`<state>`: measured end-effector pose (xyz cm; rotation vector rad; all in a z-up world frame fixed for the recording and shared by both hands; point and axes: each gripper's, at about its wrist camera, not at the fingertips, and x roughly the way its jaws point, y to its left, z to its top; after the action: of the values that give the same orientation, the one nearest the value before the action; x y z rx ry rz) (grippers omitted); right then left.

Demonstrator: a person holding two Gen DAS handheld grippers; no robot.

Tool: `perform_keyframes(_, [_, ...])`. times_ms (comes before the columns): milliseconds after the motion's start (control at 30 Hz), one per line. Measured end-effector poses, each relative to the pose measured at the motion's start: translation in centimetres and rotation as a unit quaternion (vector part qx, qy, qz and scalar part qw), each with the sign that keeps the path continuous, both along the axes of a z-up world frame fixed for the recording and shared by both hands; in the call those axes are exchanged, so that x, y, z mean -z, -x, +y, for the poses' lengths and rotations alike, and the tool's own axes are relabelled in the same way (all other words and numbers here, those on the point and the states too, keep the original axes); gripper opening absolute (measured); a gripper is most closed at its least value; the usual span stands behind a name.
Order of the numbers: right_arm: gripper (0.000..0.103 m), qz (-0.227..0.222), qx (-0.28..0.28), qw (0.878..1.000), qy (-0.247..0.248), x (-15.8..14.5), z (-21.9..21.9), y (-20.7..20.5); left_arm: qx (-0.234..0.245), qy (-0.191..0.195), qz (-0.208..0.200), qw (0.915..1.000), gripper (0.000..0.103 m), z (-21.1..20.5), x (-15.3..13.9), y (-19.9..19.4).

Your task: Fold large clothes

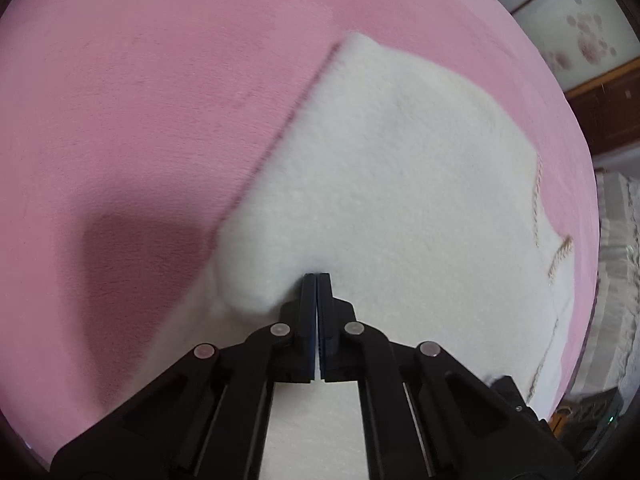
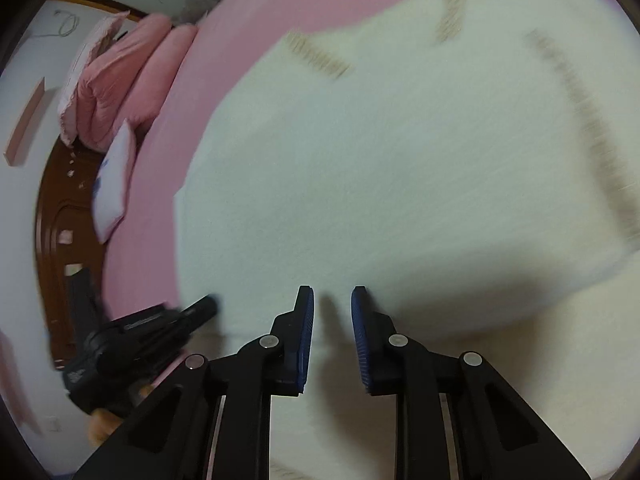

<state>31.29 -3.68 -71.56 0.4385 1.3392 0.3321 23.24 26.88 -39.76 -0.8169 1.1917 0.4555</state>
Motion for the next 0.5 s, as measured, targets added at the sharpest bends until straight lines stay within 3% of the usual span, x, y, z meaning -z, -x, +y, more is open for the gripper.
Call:
perform_keyframes(133, [0.014, -0.052, 0.061, 0.992, 0.099, -2.6, -7.5, 0.9, -0.004, -0.019, 0.008, 0.9998, 0.001, -1.0, 0.0, 0.8])
perform_keyframes(167, [0.008, -0.057, 0.078, 0.988, 0.117, -3.0, -9.2, 0.8, -0.002, -0.027, 0.014, 0.9995, 0.001, -1.2, -0.1, 0.8])
perform_keyframes(200, [0.002, -0.058, 0.091, 0.988, 0.114, -3.5, -10.8, 1.0, 0.003, -0.035, 0.022, 0.9991, 0.001, -1.9, 0.1, 0.2])
perform_keyframes(267, [0.002, -0.042, 0.109, 0.991, 0.065, -4.2, -12.9, 1.4, 0.029, -0.051, 0.042, 0.9974, 0.001, -2.8, 0.0, -0.4])
perform_keyframes(333, [0.010, -0.038, 0.115, 0.992, 0.045, -5.5, -13.0, 1.9, 0.056, -0.060, 0.061, 0.9947, 0.001, -3.3, -0.7, -1.3])
perform_keyframes(400, [0.032, -0.060, 0.086, 0.994, 0.023, -6.8, -11.3, 2.8, 0.060, -0.051, 0.057, 0.9952, 0.001, -4.4, -1.4, -2.7])
perform_keyframes(500, [0.034, -0.114, 0.024, 0.993, -0.028, -8.6, -7.3, 4.8, 0.072, -0.008, 0.007, 0.9973, 0.007, -5.9, -2.5, -2.8])
